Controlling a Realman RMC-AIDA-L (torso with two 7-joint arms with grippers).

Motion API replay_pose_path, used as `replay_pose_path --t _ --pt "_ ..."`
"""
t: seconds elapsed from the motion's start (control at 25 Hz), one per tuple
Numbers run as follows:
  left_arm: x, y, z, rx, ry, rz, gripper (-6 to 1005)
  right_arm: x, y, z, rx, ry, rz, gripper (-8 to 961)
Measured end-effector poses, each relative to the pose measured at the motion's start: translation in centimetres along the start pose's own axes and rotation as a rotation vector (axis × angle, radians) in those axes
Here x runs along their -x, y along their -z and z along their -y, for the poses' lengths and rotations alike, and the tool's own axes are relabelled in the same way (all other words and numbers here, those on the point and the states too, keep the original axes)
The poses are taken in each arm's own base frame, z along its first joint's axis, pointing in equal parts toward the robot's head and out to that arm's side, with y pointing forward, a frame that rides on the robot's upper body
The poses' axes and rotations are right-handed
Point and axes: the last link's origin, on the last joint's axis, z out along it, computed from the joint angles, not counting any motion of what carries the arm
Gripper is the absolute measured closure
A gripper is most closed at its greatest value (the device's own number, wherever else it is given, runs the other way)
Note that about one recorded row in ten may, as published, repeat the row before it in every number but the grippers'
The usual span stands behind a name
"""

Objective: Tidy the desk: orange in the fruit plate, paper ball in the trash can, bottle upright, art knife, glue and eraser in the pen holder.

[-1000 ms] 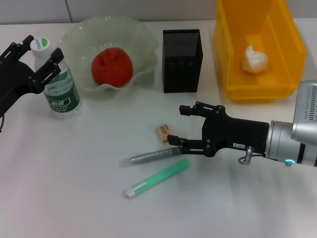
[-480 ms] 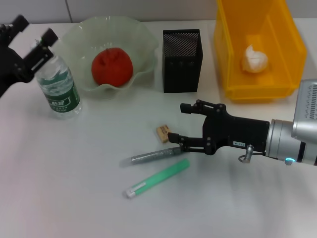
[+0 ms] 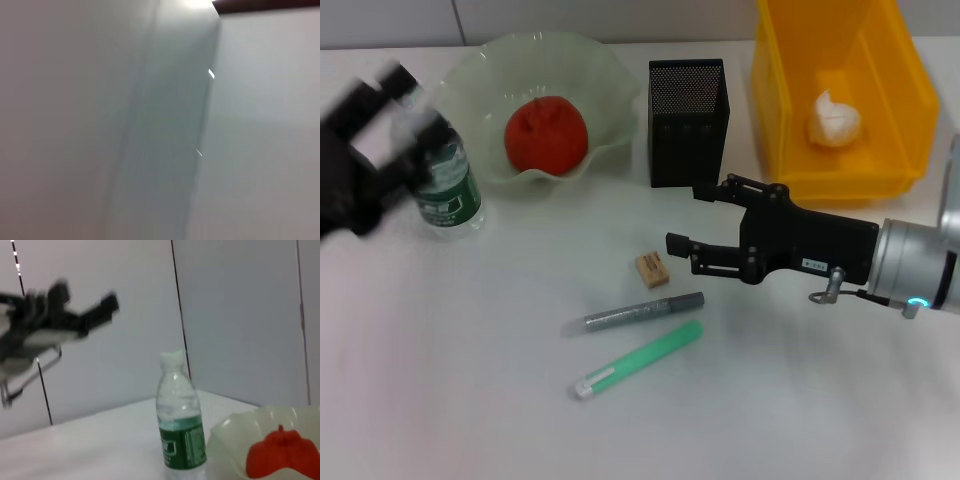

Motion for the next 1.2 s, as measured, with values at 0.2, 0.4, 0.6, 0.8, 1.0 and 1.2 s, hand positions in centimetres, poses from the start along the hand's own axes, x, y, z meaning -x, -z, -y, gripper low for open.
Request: replay_pose_path --t 0.2,0.4,0.6,0.8,1.0,1.2 --pt "1.8 -0.1 -0.6 0.081 0.015 0.169 215 0.7 0.5 0.1 0.009 -0.039 0.024 136" --pt "3.4 0.0 -0.4 0.117 0.003 0.343 216 1.5 0.6 0.1 0.04 -0.064 0.031 136" --pt "4.3 0.2 -0.3 0.146 -0.013 0.443 217 2.0 0.4 0.2 0.08 -0.074 0.003 137" --pt "4.6 0.3 -0.2 0.164 -0.032 0.498 218 2.4 0.3 0.1 0.126 -0.06 -0.035 137" --pt "4.7 0.2 0.0 0.182 -0.03 0.529 219 2.5 0.0 0.0 0.179 -0.059 -0.111 137" --pt "4.7 0.3 0.0 0.185 -0.03 0.535 220 3.6 -0.5 0.2 0.239 -0.052 -0.191 137"
